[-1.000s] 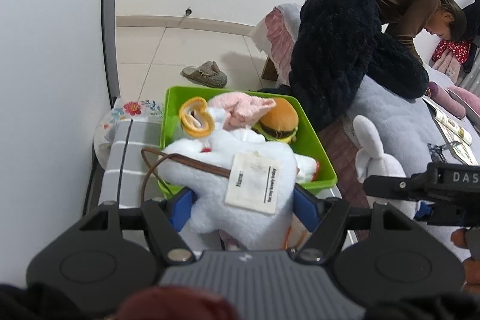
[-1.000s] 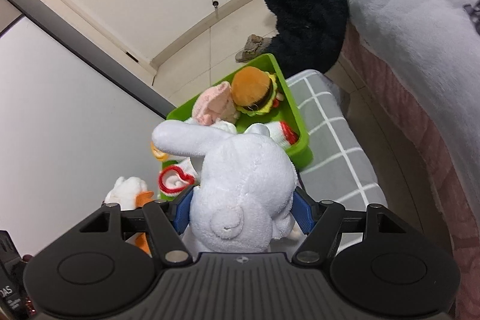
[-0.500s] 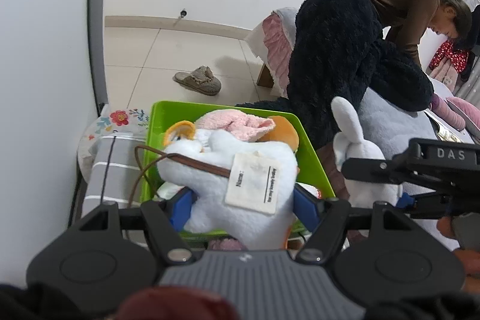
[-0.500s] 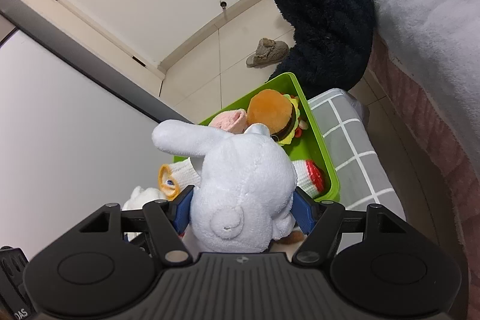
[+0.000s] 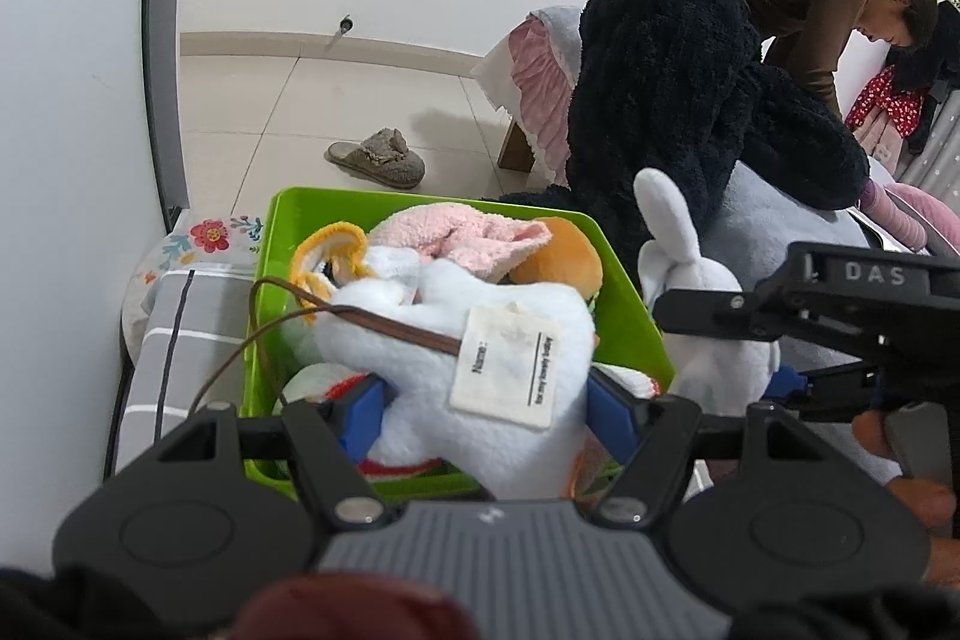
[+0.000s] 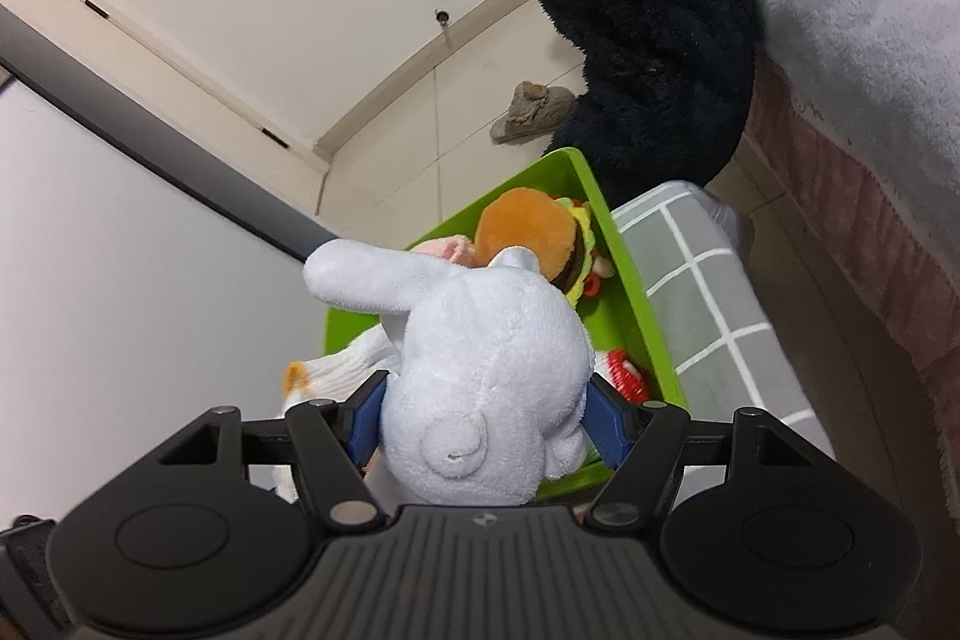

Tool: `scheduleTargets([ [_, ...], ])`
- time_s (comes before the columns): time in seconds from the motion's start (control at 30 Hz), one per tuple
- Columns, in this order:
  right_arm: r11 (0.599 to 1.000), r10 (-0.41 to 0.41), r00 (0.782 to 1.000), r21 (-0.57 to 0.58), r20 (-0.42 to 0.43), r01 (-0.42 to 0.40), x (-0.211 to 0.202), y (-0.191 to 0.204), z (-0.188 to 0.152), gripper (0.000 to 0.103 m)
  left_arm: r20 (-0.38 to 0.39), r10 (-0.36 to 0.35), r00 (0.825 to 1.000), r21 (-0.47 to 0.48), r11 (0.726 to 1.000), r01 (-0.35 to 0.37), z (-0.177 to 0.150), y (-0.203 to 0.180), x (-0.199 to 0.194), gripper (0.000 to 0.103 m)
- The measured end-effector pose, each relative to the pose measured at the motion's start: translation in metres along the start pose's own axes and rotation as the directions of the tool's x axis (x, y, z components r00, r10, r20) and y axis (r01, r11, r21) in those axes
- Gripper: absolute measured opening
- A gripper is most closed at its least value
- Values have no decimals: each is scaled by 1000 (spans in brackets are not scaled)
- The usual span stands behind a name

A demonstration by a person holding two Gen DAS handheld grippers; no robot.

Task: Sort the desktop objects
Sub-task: 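Carry the white bunny and tagged white plush up over the green bin, then open the right gripper to drop the white bunny into the bin while the left gripper drops the tagged plush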

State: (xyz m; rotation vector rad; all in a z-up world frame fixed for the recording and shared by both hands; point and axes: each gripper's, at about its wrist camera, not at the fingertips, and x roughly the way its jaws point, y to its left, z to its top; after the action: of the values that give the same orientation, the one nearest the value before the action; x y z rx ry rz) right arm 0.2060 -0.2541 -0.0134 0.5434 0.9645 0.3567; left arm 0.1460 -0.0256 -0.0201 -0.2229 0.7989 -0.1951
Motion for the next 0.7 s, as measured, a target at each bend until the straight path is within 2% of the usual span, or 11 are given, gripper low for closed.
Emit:
scheduleTargets([
  [0.17, 999, -22, 1000, -36, 21, 22, 14, 2, -3, 68, 28, -7, 1000, 29, 1000, 6, -3, 0, 9, 69],
  [0.3, 997, -41, 999, -57, 30, 42, 25, 1, -6, 68, 2, -11, 1000, 10, 1000, 11, -6, 3, 23, 67],
  [0.47, 997, -33, 998, -69, 50, 37, 31, -1, -8, 68, 3, -10, 1000, 32, 999, 10, -9, 0, 31, 67],
  [0.7, 996, -27, 998, -82, 62, 32, 39, -4, -15, 68, 8, -37, 999, 7, 999, 37, -14, 6, 36, 66],
])
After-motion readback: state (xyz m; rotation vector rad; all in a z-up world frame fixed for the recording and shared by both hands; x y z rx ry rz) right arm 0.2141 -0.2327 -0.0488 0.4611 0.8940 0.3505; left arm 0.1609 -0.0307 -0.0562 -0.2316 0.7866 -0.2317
